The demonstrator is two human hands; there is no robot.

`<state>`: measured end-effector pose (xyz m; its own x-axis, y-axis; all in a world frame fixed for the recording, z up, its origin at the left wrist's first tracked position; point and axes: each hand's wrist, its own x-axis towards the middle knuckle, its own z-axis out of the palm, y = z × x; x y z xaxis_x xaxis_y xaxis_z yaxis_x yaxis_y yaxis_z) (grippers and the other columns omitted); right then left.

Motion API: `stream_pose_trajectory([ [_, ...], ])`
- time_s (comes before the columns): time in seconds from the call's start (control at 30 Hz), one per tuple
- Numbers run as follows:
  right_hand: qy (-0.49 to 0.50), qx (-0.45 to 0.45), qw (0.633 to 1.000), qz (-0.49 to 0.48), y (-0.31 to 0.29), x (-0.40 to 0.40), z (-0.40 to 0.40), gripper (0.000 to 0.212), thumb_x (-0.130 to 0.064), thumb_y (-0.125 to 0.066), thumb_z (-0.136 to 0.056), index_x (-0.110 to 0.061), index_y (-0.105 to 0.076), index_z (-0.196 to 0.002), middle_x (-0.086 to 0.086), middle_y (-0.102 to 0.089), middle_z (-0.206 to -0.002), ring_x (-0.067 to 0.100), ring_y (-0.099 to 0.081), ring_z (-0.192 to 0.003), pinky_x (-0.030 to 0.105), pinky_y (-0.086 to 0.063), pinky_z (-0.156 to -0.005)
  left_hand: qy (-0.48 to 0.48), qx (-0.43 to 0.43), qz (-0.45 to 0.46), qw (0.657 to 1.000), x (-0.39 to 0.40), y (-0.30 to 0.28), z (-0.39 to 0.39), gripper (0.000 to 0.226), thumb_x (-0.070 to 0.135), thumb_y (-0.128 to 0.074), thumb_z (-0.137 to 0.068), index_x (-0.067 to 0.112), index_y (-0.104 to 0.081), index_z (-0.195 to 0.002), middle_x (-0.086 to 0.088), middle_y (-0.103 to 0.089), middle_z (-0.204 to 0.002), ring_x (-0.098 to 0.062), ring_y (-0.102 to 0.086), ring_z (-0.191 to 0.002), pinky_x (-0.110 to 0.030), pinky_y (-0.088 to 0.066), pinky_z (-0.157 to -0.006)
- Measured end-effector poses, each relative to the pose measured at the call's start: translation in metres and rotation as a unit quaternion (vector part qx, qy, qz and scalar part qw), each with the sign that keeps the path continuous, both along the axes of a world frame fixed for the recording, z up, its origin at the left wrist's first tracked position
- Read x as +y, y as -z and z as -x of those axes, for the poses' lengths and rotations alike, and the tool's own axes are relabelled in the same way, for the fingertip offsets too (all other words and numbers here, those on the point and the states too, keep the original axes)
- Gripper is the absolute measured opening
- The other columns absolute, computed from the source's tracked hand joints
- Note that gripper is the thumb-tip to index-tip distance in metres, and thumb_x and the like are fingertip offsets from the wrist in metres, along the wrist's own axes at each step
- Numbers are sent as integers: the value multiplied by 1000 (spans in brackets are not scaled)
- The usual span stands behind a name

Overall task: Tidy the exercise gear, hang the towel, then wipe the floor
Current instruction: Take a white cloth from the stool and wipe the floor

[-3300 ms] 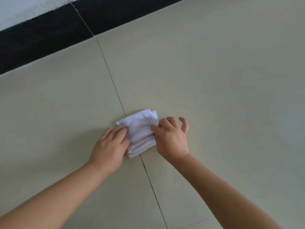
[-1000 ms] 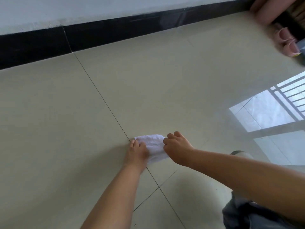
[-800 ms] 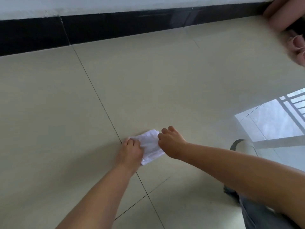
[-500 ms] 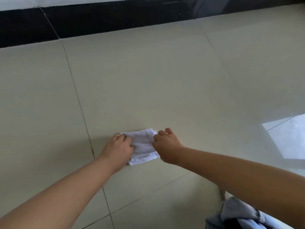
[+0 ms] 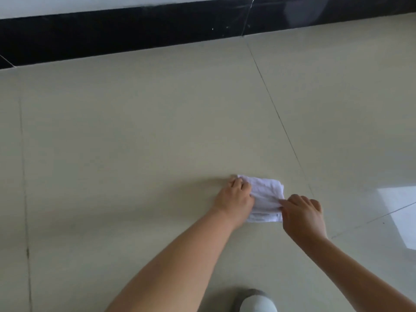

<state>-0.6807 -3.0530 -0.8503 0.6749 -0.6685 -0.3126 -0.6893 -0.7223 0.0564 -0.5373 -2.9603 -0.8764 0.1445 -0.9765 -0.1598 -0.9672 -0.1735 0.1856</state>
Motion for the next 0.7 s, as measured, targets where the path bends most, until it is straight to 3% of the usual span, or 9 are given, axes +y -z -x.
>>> stream_pose_trajectory([
  [0.03, 13, -14, 1000, 1, 2, -8, -13, 31, 10, -81, -36, -10, -69, -56, 5, -56, -52, 29, -57, -47, 34, -46, -58, -19, 8, 4, 1000, -7, -1, -10, 31, 19, -43, -59, 14, -70, -44, -5, -72, -66, -21, -69, -59, -20, -56, -57],
  [0.1, 71, -47, 996, -18, 5, -20, -49, 18, 10, -68, -60, -3, -71, -72, 13, -61, -71, 34, -60, -67, 38, -41, -75, -42, -2, 22, 999, -11, -3, -37, 21, 25, -51, -51, 13, -68, -44, -5, -71, -66, -22, -69, -59, -19, -54, -55],
  [0.17, 83, -80, 993, -15, 10, -24, -94, 24, 5, -51, -76, -2, -67, -92, 16, -60, -95, 34, -54, -92, 37, -30, -87, -59, -14, 31, 998, -6, 0, -70, 19, 24, -51, -51, 13, -66, -46, -6, -68, -64, -24, -67, -54, -19, -52, -51],
  [0.23, 58, -113, 992, -20, 15, -20, -140, 31, 2, -44, -79, -4, -63, -102, 14, -56, -108, 32, -49, -103, 37, -27, -94, -103, -35, 31, 994, 8, 0, -101, 27, 19, -40, -60, 13, -65, -50, -9, -66, -65, -25, -64, -51, -20, -50, -47],
  [0.37, -13, -149, 986, -73, 19, 18, -209, 33, -2, -40, -83, -5, -61, -108, 11, -52, -117, 29, -43, -115, 42, -19, -107, -195, -45, -9, 980, 62, -3, -150, 11, 7, -54, -67, 3, -65, -68, -17, -67, -81, -33, -67, -61, -30, -51, -47],
  [0.47, -46, -167, 979, -108, 23, 56, -215, 20, -2, -52, -79, -6, -67, -92, 10, -58, -103, 31, -51, -106, 47, -23, -107, -206, -54, -46, 976, 110, -4, -158, 32, 13, -38, -72, -1, -67, -74, -19, -69, -92, -35, -69, -69, -34, -54, -53],
  [0.5, -57, -192, 975, -95, 25, 63, -209, 11, -2, -63, -69, -8, -68, -77, 8, -61, -88, 30, -58, -93, 49, -32, -101, -196, -67, -55, 977, 120, -5, -154, 33, 13, -38, -72, -1, -68, -72, -19, -71, -93, -35, -71, -72, -33, -55, -55],
  [0.57, -80, -208, 971, -85, 29, 65, -188, 20, -4, -77, -44, -14, -63, -55, 1, -58, -64, 25, -61, -67, 46, -46, -86, -168, -85, -55, 980, 128, -3, -144, 31, 12, -40, -73, 0, -69, -66, -19, -73, -92, -36, -73, -81, -35, -58, -61],
  [0.7, -97, -230, 968, -38, 37, 17, -142, 18, -6, -77, -44, -16, -66, -54, 0, -59, -59, 26, -62, -63, 34, -28, -80, -126, -45, -32, 991, 82, 3, -121, 29, 12, -43, -73, 3, -69, -63, -18, -74, -90, -35, -72, -87, -36, -59, -67],
])
